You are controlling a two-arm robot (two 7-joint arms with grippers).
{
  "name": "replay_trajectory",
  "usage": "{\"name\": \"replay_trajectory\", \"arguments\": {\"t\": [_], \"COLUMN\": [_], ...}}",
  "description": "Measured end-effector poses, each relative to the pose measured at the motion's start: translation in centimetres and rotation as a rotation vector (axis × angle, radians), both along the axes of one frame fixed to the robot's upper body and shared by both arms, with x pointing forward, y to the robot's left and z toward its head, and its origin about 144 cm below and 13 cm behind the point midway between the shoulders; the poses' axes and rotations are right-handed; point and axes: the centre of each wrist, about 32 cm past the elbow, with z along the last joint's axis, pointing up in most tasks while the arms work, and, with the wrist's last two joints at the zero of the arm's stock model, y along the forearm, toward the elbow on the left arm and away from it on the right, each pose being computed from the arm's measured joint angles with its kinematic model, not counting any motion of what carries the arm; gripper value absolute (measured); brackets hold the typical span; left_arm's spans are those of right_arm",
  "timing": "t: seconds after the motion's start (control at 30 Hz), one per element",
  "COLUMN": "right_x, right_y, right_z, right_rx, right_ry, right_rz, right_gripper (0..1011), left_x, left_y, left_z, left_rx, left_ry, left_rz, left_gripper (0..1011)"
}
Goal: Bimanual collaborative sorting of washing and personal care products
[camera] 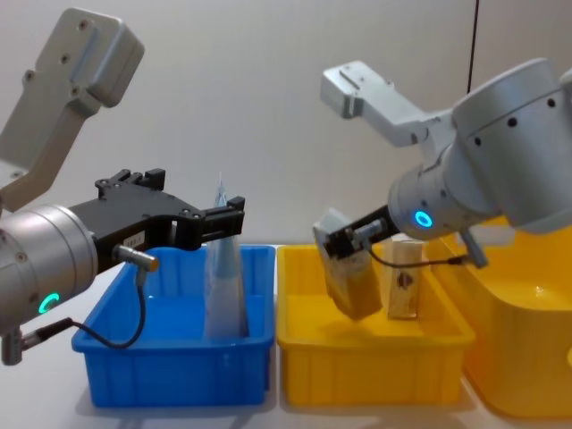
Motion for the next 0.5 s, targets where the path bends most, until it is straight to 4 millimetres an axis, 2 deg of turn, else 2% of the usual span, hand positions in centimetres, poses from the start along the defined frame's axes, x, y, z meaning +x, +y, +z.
{"name": "replay_trajectory", "arguments": {"t": [0.5], "right_x": [-0.8], "right_y": [-1.0], "right_z": [2.7], "right_rx": [0.054], "right_ry": [-0.201], "right_rz": [0.009], "right_gripper": [299], "left_x": [0.0], "left_y": [0.0], "left_z": [0.0], "left_rx": [0.000], "left_ry": [0.000], "left_rz": [0.000], "left_gripper": [1002]}}
